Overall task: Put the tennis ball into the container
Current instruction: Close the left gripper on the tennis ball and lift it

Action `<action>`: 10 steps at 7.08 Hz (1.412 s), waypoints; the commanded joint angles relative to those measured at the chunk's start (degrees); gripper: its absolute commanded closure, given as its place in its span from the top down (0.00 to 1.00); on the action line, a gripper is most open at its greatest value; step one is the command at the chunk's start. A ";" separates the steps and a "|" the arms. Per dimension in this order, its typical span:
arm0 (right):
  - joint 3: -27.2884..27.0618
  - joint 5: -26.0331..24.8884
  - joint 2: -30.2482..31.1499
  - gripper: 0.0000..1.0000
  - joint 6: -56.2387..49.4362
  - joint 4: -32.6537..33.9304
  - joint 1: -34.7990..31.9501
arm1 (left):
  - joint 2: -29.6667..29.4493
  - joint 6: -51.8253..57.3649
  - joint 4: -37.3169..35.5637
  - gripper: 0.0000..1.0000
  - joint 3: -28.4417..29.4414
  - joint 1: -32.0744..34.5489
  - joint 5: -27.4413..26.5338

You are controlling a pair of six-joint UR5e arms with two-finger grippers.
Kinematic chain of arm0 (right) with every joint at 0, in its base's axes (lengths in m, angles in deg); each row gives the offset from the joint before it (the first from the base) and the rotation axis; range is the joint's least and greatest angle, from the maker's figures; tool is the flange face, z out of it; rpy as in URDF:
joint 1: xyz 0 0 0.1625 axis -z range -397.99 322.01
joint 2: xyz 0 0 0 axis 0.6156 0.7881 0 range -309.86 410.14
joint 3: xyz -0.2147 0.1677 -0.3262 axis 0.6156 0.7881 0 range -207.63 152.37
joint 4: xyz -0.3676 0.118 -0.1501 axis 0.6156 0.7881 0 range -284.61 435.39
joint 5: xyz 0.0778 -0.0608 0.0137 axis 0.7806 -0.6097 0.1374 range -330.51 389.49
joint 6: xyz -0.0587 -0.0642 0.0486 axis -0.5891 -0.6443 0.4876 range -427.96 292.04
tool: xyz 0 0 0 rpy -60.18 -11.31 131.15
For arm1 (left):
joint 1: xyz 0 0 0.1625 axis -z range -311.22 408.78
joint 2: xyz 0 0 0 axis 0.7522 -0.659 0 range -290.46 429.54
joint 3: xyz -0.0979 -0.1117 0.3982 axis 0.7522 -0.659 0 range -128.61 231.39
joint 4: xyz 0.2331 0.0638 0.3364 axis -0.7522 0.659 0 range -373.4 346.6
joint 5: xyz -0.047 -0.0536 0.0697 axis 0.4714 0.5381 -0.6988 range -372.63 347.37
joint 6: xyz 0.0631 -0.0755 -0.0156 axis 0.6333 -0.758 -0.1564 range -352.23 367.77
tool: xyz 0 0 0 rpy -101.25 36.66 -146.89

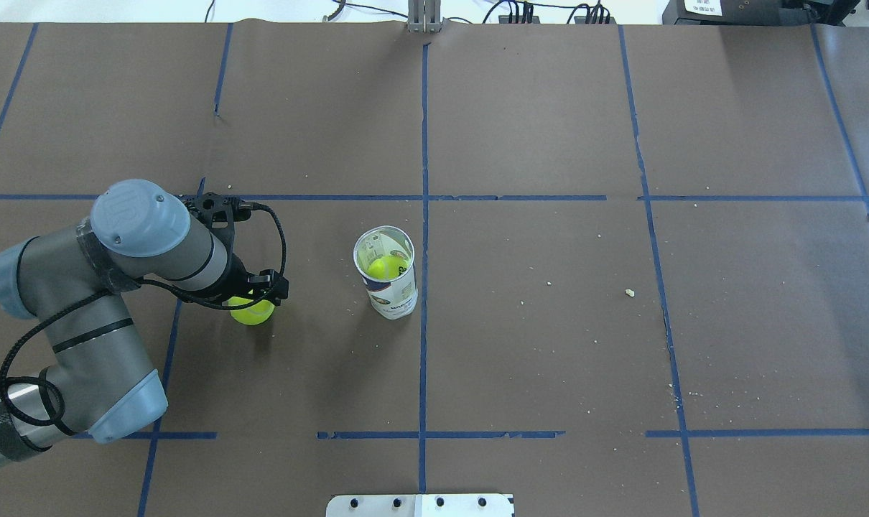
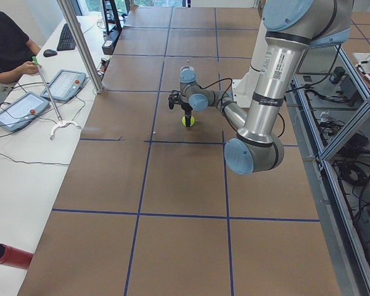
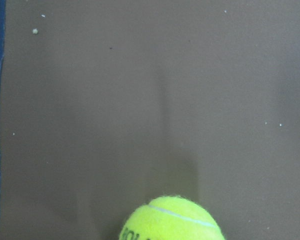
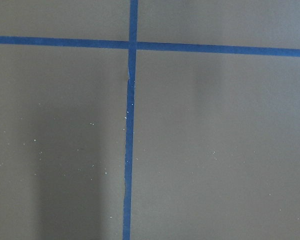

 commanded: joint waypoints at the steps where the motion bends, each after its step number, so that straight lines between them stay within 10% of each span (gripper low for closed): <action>1: 0.00 0.00 0.00 1.00 0.00 0.00 0.00 | -0.08 0.00 0.19 0.95 0.59 -0.15 0.00; 3: 0.00 0.00 0.00 1.00 0.00 0.00 0.00 | -0.26 0.70 0.28 0.65 0.33 -0.06 0.09; 5: 0.00 0.00 0.00 1.00 0.00 0.00 0.00 | -0.26 0.88 0.11 0.06 -2.37 0.64 0.00; 10: 0.00 0.00 0.00 1.00 0.00 0.00 0.00 | -11.03 6.51 -34.38 0.00 -20.57 10.48 0.70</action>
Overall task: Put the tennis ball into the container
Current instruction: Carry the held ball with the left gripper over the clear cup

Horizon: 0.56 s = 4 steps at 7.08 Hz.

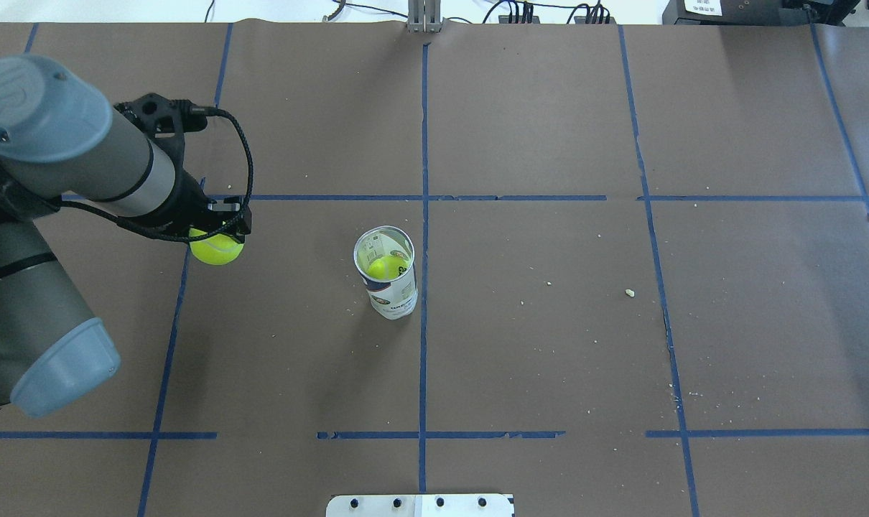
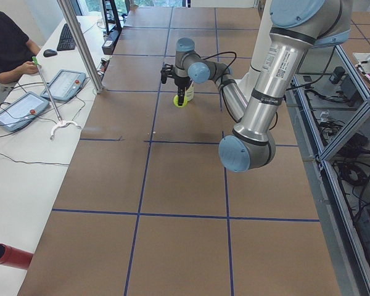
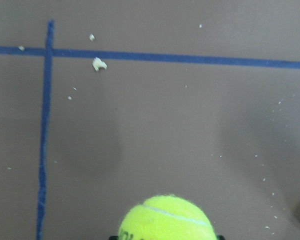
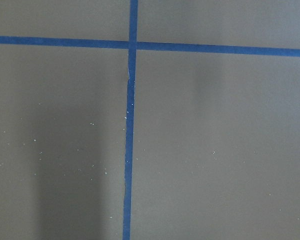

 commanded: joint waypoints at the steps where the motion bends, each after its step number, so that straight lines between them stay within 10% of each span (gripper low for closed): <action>1: 0.00 0.00 0.00 1.00 0.00 0.00 0.00 | -7.71 0.87 -14.57 0.00 -5.44 1.22 2.60; 4: 0.00 0.00 0.00 1.00 0.00 0.00 0.00 | -18.16 -7.34 -18.85 0.00 -1.81 0.00 6.84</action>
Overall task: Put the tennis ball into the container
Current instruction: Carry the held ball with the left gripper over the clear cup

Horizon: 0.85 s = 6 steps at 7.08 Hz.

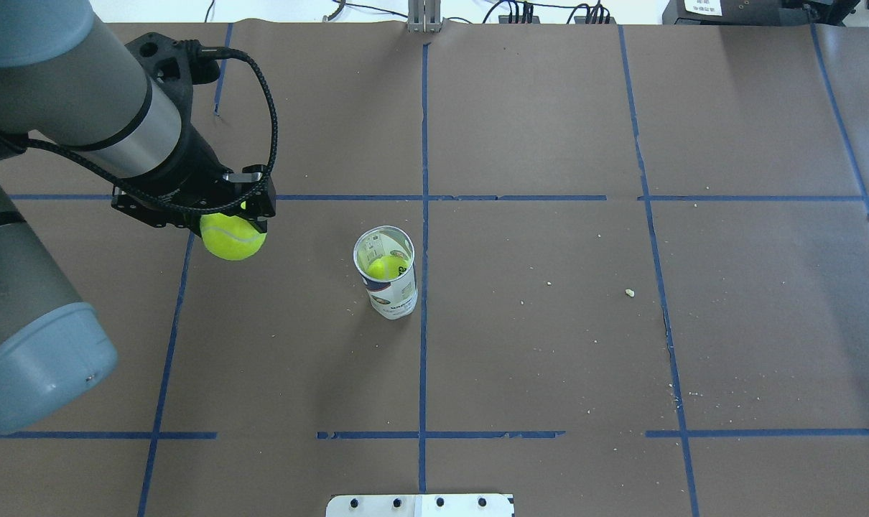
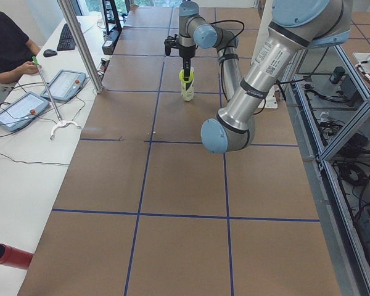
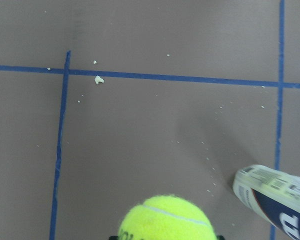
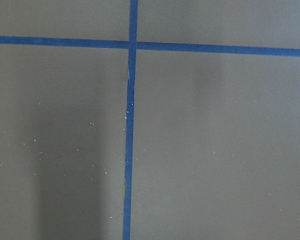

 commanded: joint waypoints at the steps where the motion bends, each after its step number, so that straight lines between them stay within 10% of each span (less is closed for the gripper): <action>1: 0.00 0.00 0.00 1.00 0.00 0.00 0.00 | -7.51 -7.43 -0.44 0.00 5.89 -3.65 0.95; 6: 0.00 0.00 0.00 1.00 0.00 0.00 0.00 | -14.22 -8.25 4.30 0.00 17.95 -6.49 0.07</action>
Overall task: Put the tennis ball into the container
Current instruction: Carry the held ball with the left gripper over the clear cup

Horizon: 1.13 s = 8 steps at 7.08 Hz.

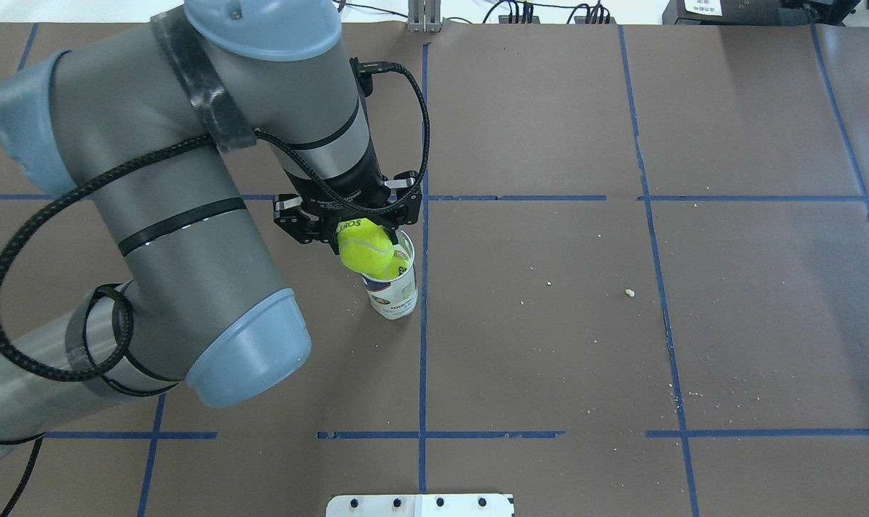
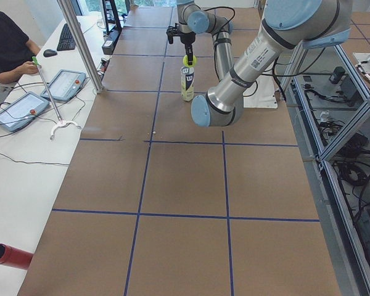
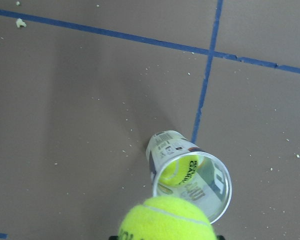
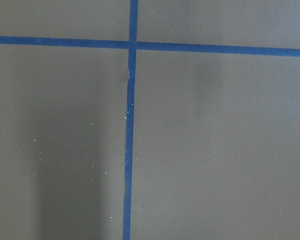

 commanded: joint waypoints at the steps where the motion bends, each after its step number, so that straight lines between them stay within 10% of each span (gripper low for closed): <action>1: 0.00 0.00 0.00 1.00 0.00 0.00 0.00 | -0.31 0.15 2.25 0.00 2.53 -0.23 -0.42; 6: 0.00 0.00 0.00 1.00 0.00 0.00 0.00 | 0.04 0.41 4.71 0.02 4.20 -0.15 -0.86; 8: 0.00 0.00 0.00 1.00 0.00 0.00 0.00 | 0.31 0.76 4.72 0.99 3.86 -0.15 -0.86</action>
